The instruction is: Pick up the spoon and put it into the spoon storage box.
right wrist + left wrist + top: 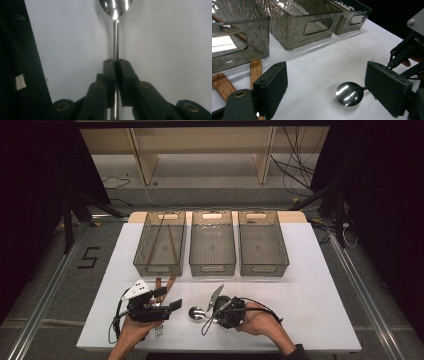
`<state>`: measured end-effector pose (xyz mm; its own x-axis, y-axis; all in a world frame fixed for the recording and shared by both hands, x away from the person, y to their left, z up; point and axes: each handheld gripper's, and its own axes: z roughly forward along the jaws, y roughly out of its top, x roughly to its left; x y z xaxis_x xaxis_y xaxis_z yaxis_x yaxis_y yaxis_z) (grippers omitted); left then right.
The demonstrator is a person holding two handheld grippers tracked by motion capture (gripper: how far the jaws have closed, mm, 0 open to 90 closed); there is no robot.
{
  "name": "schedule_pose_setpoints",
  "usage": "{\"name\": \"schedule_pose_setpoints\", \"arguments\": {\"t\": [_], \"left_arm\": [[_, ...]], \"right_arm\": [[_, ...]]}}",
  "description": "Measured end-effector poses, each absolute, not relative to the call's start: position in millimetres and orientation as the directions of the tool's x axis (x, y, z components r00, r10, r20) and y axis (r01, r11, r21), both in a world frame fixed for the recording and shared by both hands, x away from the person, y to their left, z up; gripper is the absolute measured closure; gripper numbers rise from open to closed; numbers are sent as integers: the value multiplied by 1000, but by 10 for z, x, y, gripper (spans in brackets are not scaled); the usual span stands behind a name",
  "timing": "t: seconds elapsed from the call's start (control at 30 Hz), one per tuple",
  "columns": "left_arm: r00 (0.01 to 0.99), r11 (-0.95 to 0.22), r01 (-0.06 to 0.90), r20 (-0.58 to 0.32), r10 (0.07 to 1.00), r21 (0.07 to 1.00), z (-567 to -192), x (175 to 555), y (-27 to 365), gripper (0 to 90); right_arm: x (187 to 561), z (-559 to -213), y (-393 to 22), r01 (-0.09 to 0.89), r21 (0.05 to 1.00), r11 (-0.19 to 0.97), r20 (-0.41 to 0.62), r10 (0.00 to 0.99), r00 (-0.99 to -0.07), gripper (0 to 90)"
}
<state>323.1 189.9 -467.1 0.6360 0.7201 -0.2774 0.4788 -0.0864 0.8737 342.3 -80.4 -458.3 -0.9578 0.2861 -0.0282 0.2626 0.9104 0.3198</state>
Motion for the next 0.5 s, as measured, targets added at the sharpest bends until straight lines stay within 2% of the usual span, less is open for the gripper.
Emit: {"name": "schedule_pose_setpoints", "arguments": {"t": [0.1,0.13,0.5], "left_arm": [[637,-88,478,-276,720,874,-4670,3231,1898,181],[636,-87,478,-276,720,874,-4670,3231,1898,181],[637,-85,477,-278,719,875,-4668,3233,1897,181]], "right_arm": [[3445,-4592,-818,264,321,909,-33,289,-957,859],[3448,-4586,-821,267,327,907,-32,293,-956,898],[3448,-4592,-817,277,320,906,-27,300,-953,900]]}}
